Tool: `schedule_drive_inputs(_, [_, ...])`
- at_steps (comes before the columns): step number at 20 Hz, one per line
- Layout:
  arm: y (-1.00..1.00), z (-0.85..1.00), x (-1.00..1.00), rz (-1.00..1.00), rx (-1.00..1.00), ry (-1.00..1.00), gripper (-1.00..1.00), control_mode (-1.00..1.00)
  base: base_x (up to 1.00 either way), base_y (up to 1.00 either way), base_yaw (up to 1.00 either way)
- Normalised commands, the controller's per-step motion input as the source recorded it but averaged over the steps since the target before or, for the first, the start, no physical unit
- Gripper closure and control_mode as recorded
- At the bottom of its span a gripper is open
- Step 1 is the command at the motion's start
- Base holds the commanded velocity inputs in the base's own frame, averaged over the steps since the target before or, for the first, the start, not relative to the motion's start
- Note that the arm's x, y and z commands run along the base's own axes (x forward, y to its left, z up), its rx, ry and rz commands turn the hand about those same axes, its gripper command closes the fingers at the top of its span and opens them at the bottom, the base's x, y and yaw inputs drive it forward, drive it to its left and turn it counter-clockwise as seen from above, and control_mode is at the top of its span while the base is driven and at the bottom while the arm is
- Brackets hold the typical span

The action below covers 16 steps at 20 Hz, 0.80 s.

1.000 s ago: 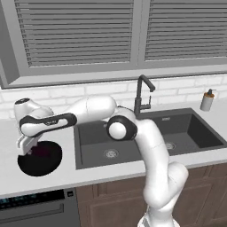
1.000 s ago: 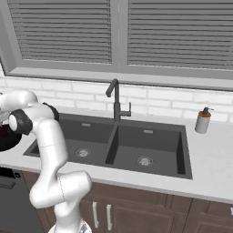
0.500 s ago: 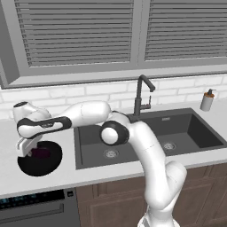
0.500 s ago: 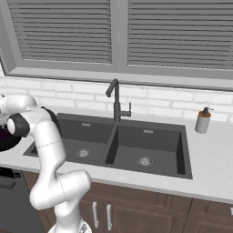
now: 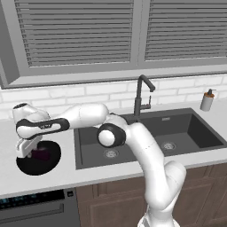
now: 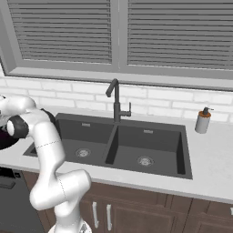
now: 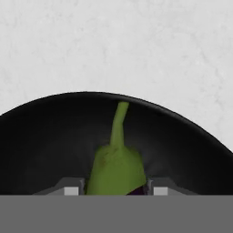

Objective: Pick the eggplant from the sink and place it in the bowl. Then pick the bowl and place it in the microwave. Then close the microwave door and press the start button.

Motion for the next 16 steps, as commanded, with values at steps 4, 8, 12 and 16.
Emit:
schedule_drive_inputs(4, [-0.25, 0.10, -0.32, -0.02, 0.05, -0.03, -1.00, -1.00, 0.00, 0.00, 0.00])
schedule_drive_inputs(8, [-0.52, 0.27, -0.51, -0.08, 0.08, -0.04, -1.00, -1.00, 0.00, 0.00, 0.00])
schedule_drive_inputs(12, [-0.52, 0.67, -0.28, -0.17, 0.14, -0.01, -1.00, -1.00, 0.00, 0.00, 0.00])
schedule_drive_inputs(16, [-0.58, 0.47, -0.09, -0.25, 0.22, 0.00, -1.00, -1.00, 0.00, 0.00, 0.00])
